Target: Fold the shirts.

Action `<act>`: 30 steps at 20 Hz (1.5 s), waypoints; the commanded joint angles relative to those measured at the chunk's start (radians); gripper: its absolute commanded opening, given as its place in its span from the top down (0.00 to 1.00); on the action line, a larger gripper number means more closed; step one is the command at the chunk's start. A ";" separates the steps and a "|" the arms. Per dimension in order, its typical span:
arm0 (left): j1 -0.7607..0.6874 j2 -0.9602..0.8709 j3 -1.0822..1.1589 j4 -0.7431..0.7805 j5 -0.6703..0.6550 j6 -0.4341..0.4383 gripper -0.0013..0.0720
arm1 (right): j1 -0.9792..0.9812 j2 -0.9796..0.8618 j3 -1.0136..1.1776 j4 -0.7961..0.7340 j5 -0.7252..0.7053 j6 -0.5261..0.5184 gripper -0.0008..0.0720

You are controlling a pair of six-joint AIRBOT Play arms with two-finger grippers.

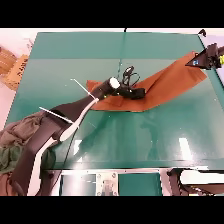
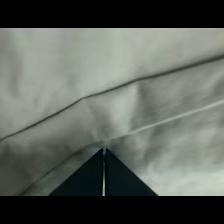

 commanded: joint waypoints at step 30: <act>0.753 0.410 0.066 0.293 -0.780 0.001 0.96 | 0.377 -0.239 -0.250 -0.147 -0.479 0.259 0.24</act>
